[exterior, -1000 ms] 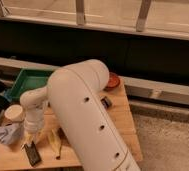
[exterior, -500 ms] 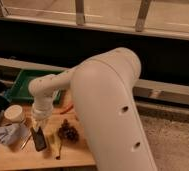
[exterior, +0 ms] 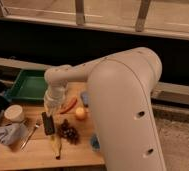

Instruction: Place eraser in table surface

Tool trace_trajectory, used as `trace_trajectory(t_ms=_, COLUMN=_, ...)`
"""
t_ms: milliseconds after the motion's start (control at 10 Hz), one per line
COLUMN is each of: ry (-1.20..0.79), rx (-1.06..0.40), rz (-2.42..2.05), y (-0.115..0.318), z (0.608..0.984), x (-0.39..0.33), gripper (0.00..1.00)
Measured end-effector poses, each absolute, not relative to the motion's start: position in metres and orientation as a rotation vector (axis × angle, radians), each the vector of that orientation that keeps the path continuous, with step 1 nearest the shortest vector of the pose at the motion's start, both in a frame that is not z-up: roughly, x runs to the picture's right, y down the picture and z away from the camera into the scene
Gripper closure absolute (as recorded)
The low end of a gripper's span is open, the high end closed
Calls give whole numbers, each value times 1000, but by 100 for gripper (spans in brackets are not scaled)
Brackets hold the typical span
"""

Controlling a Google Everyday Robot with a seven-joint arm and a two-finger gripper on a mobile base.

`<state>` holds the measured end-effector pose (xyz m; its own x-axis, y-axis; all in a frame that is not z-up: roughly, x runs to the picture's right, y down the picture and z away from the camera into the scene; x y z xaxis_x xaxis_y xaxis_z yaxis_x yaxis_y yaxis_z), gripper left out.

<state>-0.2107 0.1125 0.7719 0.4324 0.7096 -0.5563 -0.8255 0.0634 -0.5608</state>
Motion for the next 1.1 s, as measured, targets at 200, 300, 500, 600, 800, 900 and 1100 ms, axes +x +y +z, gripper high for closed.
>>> trace_trajectory(t_ms=200, ry=160, rx=-959, rz=1209, y=88, z=797, x=-198, gripper=100)
trace_trajectory(t_ms=300, ry=154, rx=-969, rz=1218, y=80, z=806, x=-199, gripper=100)
trace_trajectory(t_ms=500, ry=115, rx=-1027, rz=1229, y=77, z=822, x=-206, gripper=100)
trace_trajectory(t_ms=600, ry=96, rx=-1061, rz=1233, y=83, z=829, x=-209, gripper=98)
trace_trajectory(t_ms=800, ry=79, rx=-1116, rz=1221, y=101, z=834, x=-223, gripper=82)
trace_trajectory(t_ms=900, ry=72, rx=-1148, rz=1205, y=114, z=837, x=-232, gripper=69)
trace_trajectory(t_ms=1100, ry=37, rx=-1162, rz=1196, y=123, z=834, x=-237, gripper=51)
